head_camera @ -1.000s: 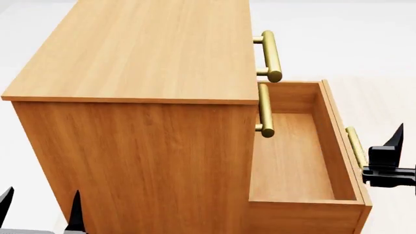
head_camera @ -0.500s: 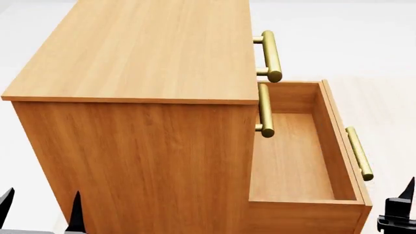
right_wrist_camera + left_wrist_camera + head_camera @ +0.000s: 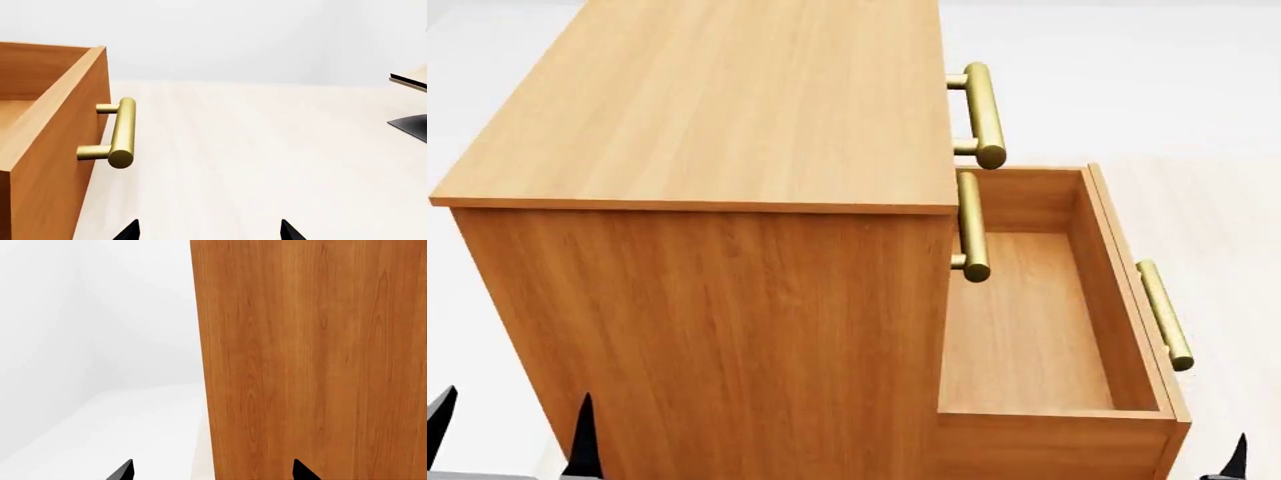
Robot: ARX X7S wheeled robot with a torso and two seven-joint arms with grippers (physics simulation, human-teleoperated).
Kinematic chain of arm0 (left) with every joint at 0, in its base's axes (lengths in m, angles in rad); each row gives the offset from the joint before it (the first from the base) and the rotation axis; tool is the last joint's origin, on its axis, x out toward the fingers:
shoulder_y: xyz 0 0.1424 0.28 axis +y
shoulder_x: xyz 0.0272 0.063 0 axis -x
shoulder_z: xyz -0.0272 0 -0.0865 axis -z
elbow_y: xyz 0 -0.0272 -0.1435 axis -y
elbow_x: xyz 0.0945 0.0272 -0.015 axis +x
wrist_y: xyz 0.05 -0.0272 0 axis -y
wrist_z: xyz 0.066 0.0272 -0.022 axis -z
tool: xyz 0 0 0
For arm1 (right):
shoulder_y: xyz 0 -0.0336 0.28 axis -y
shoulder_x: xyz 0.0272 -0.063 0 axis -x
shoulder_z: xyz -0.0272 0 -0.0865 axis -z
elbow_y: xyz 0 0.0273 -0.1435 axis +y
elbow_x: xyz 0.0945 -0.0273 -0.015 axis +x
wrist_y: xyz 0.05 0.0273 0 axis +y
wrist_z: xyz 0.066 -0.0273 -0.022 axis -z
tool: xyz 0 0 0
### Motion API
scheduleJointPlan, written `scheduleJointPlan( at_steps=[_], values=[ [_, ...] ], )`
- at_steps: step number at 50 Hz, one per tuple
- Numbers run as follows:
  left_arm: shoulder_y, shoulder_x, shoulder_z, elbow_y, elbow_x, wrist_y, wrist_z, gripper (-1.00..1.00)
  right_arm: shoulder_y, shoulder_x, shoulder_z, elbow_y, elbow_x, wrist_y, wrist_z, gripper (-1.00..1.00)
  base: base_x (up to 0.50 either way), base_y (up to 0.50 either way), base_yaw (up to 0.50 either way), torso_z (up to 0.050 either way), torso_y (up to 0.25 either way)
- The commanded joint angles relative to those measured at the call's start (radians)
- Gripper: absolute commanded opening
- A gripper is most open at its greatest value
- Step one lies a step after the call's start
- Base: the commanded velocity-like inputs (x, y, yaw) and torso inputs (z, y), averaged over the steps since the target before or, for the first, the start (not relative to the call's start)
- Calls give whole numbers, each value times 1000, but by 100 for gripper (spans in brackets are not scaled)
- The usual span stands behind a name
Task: Close the bottom drawer of the cabinet.
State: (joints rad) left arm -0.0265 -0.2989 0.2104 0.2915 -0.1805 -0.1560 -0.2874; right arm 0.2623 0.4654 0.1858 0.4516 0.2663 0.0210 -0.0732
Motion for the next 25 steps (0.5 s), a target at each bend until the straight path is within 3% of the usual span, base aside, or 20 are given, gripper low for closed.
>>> scheduleJointPlan(
  at_steps=[1, 4, 8, 11, 16, 22, 25],
  values=[
    [5, 25, -12, 3, 9, -19, 5, 100, -7, -35, 15, 66, 6, -63, -72, 100, 0, 0, 0, 0, 0],
    [5, 25, -8, 4, 10, -19, 4, 100, -9, -29, -9, 66, 9, -68, -122, 100, 0, 0, 0, 0, 0],
    [6, 25, -5, -1, 9, -14, 4, 100, -49, 4, -49, -76, 143, 78, -315, 100, 0, 0, 0, 0, 0],
    [6, 26, 1, -10, 14, -12, 2, 100, -54, 23, -59, -108, 164, 92, -360, 100, 0, 0, 0, 0, 0],
    [2, 25, 4, -7, 12, -15, 1, 100, -45, 33, -54, -124, 160, 96, -344, 100, 0, 0, 0, 0, 0],
    [0, 25, 8, -12, 11, -14, 0, 100, 19, -7, -69, 71, 99, -25, -340, 100, 0, 0, 0, 0, 0],
    [2, 23, 7, -8, 9, -16, -3, 100, 6, -12, -73, 49, 109, -2, -342, 100, 0, 0, 0, 0, 0]
  ],
)
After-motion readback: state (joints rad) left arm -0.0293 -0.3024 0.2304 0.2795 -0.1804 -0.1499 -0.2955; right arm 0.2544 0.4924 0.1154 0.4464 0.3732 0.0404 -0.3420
